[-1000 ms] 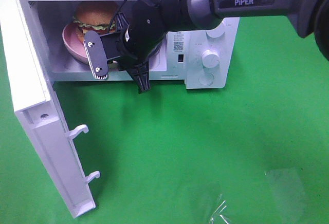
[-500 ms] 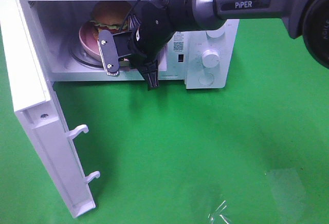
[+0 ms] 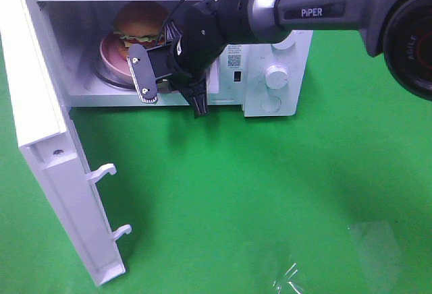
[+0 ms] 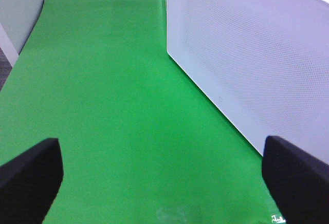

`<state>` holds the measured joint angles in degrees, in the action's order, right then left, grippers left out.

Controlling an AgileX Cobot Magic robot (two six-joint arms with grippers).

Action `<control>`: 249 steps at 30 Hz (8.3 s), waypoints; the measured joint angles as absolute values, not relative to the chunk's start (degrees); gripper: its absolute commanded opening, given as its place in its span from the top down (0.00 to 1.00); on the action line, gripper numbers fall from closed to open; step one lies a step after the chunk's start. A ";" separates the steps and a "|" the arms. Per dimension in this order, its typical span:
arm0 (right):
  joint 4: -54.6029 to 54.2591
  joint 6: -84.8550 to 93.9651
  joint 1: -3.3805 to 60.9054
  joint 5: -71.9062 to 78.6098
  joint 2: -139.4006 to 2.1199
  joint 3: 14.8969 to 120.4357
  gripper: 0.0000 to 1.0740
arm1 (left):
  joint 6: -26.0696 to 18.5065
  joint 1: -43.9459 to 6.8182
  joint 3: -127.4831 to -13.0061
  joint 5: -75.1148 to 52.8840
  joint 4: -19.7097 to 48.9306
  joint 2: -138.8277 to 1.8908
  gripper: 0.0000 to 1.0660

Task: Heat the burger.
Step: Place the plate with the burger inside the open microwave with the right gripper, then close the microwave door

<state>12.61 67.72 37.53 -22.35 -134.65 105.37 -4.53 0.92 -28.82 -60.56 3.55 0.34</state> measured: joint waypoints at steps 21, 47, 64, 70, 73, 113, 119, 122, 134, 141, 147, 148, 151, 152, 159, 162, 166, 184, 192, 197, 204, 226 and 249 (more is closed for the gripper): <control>11.29 68.64 37.47 -17.99 -135.22 106.05 0.72 | -4.53 0.92 -28.82 -60.56 3.55 0.34 0.08; 10.54 68.64 37.47 -17.99 -129.14 97.75 0.46 | -4.53 0.92 -28.82 -60.56 3.55 0.34 0.08; 8.31 68.64 38.04 -16.27 -117.11 82.10 0.35 | -4.53 0.92 -28.82 -60.56 3.55 0.34 0.08; 5.96 66.86 38.10 -16.27 -113.10 76.66 0.35 | -4.53 0.92 -28.82 -60.56 3.55 0.34 0.08; 5.50 64.97 38.10 -16.27 -110.52 73.85 0.35 | -4.53 0.92 -28.82 -60.56 3.55 0.34 0.08; 5.33 2.52 38.10 -52.48 -73.63 54.26 0.29 | -4.53 0.92 -28.82 -60.56 3.55 0.34 0.08; 5.33 0.92 38.10 -55.69 -67.44 54.26 0.29 | -4.53 0.92 -28.82 -60.56 3.55 0.34 0.08; 5.33 0.00 38.10 -57.01 -63.54 52.54 0.29 | -4.53 0.92 -28.82 -60.56 3.55 0.34 0.08; 5.27 -2.35 28.19 -58.90 -50.19 44.98 0.29 | -4.53 0.92 -28.82 -60.56 3.55 0.34 0.08; 5.27 -2.41 17.25 -59.70 -39.65 40.68 0.29 | -4.53 0.92 -28.82 -60.56 3.55 0.34 0.08; 5.27 -2.46 11.86 -59.13 -30.14 36.78 0.29 | -4.53 0.92 -28.82 -60.56 3.55 0.34 0.08; 5.27 -2.46 11.00 -58.67 -28.48 36.10 0.29 | -4.53 0.92 -28.82 -60.56 3.55 0.34 0.08; 5.27 -2.52 7.56 -57.01 -22.35 33.29 0.29 | -4.53 0.92 -28.82 -60.56 3.55 0.34 0.08; 5.27 -2.52 7.56 -57.01 -22.35 33.29 0.29 | -4.53 0.92 -28.82 -60.56 3.55 0.34 0.08; 3.15 -3.38 5.21 -56.67 -14.15 30.19 0.29 | -4.53 0.92 -28.82 -60.56 3.55 0.34 0.08; 3.15 -3.50 5.10 -56.61 -10.43 29.91 0.29 | -4.53 0.92 -28.82 -60.56 3.55 0.34 0.08; 3.61 -3.78 3.15 -57.18 -6.36 29.11 0.29 | -4.53 0.92 -28.82 -60.56 3.55 0.34 0.08; 3.78 -3.90 1.89 -57.35 0.34 29.11 0.29 | -4.53 0.92 -28.82 -60.56 3.55 0.34 0.08; 3.84 -3.90 1.89 -57.35 0.34 29.11 0.29 | -4.53 0.92 -28.82 -60.56 3.55 0.34 0.08; 3.84 -3.90 1.89 -57.35 0.34 29.11 0.29 | -4.53 0.92 -28.82 -60.56 3.55 0.34 0.08; 3.84 -3.90 1.89 -57.35 0.34 29.11 0.29 | -4.53 0.92 -28.82 -60.56 3.55 0.34 0.08; 3.84 -3.95 1.89 -57.41 0.34 29.11 0.29 | -4.53 0.92 -30.19 -57.41 2.69 0.06 0.18; 3.84 -3.95 1.89 -57.41 0.34 29.11 0.29 | -4.53 0.92 -23.84 -24.81 0.00 -19.54 1.00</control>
<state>3.84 -3.95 1.89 -57.41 0.34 29.11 -4.53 0.92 -23.84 -24.81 0.00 -19.54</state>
